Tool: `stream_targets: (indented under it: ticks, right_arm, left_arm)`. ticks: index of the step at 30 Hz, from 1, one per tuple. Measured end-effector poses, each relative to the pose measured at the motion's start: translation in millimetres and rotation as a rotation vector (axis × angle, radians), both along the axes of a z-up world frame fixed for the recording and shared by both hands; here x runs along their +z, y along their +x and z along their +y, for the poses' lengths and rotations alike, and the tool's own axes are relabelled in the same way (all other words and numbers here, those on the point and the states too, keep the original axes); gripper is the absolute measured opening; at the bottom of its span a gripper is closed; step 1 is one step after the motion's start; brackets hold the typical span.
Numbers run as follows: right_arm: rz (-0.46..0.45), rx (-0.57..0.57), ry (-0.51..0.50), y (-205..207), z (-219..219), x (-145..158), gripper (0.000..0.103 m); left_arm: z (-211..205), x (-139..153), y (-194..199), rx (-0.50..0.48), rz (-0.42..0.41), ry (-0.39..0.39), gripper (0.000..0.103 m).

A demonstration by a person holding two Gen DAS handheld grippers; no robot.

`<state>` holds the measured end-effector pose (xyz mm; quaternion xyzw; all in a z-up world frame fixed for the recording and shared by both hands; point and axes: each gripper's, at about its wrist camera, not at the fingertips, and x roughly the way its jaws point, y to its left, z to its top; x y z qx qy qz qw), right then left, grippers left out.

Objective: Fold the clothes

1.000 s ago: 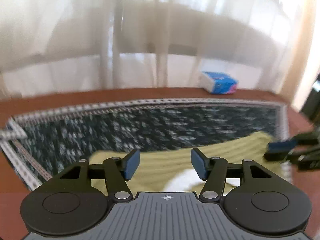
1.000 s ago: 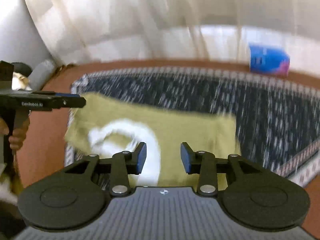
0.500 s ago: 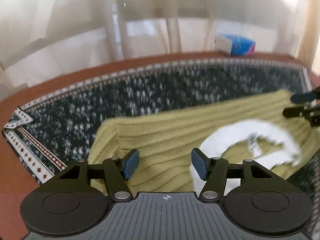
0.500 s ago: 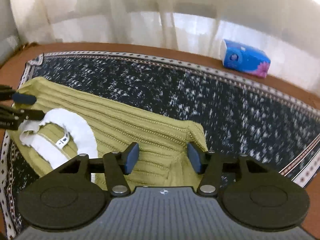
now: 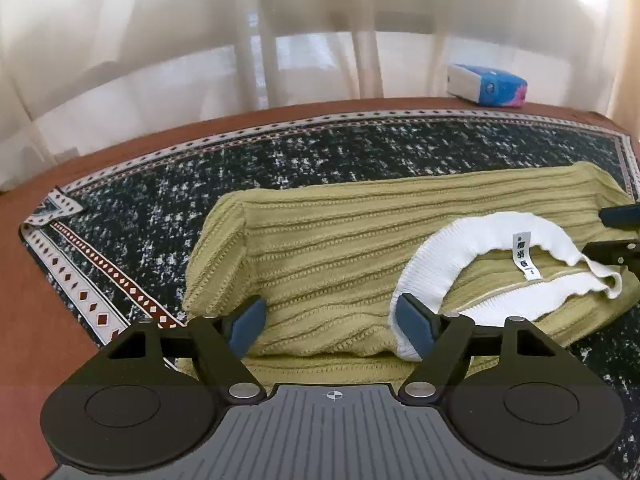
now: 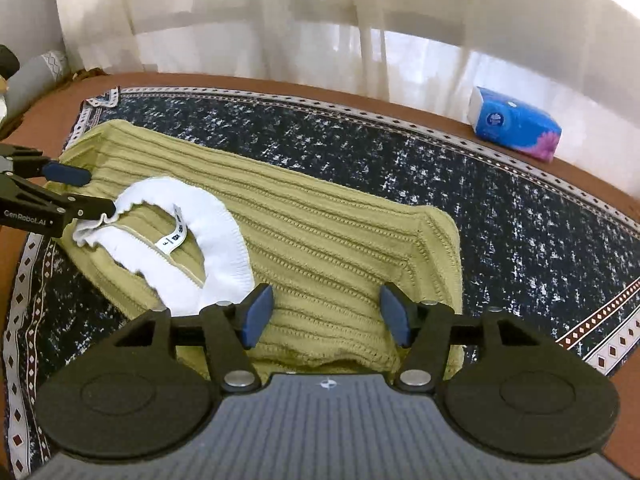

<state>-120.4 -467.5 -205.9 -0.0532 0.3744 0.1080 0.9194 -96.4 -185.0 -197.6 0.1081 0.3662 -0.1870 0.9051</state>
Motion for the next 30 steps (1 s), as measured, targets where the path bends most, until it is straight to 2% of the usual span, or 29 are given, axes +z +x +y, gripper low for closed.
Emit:
stream_targets:
  ticks: [4,6,9,12,15,17,26,30]
  right_arm:
    - [0.012,0.029,0.005,1.3,-3.5,3.0,0.068]
    - [0.023,0.029,0.037,1.2,-11.8,14.5,0.068]
    - [0.007,-0.011,0.134,-4.6,-32.8,32.8,0.069]
    - [0.024,-0.098,0.248,-7.5,-64.5,41.7,0.069]
    - [0.081,-0.177,0.339,-2.3,-94.4,39.8,0.069]
    - [0.127,-0.210,0.381,0.1,-108.5,33.5,0.069]
    - [0.233,-0.264,0.449,10.9,-127.0,13.1,0.069]
    - [0.266,-0.287,0.467,14.2,-129.4,4.0,0.069]
  left_arm:
    - [3.2,10.9,1.8,-0.008,0.033,0.002,0.081]
    - [6.1,17.8,2.3,-0.009,0.045,-0.005,0.083]
    - [27.7,43.1,3.0,0.045,0.025,-0.110,0.085]
    - [52.0,56.0,20.9,0.139,0.051,-0.233,0.086]
    - [73.8,50.6,47.9,0.240,0.136,-0.345,0.085]
    - [80.4,44.3,62.4,0.249,0.197,-0.386,0.085]
    - [68.9,18.7,96.3,0.181,0.340,-0.298,0.085]
    - [68.7,10.1,95.1,0.162,0.352,-0.284,0.086]
